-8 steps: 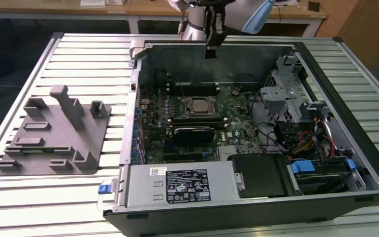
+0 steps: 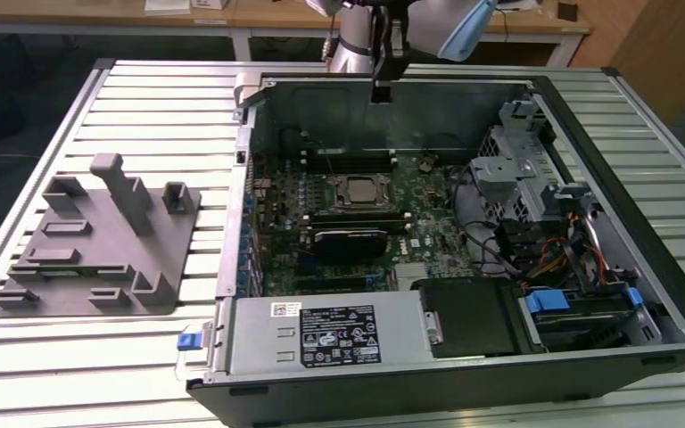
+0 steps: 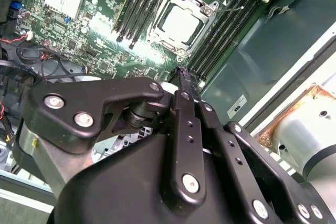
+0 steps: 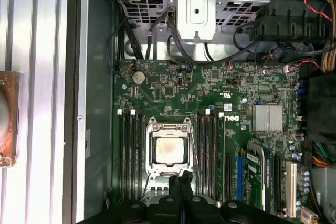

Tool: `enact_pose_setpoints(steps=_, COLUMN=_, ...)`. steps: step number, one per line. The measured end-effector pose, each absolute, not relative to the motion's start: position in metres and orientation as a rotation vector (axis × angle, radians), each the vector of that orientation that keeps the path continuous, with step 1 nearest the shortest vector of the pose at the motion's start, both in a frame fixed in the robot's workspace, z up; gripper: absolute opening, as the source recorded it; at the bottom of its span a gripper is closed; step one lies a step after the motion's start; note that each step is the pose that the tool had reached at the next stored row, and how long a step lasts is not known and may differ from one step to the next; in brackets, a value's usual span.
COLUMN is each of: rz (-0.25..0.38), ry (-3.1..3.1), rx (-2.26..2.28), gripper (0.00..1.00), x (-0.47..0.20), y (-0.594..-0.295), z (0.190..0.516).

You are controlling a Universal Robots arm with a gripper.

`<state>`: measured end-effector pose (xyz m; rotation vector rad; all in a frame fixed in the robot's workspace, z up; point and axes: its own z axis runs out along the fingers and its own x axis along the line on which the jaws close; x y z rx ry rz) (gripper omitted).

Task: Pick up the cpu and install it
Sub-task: 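Close the cpu cover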

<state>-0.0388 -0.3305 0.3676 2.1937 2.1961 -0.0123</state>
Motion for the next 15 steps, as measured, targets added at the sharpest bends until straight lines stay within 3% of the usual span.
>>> enact_pose_setpoints(steps=15, rz=-0.012, ry=2.196, rx=2.194, gripper=0.11, x=-0.0388, y=-0.3307, z=0.3617)
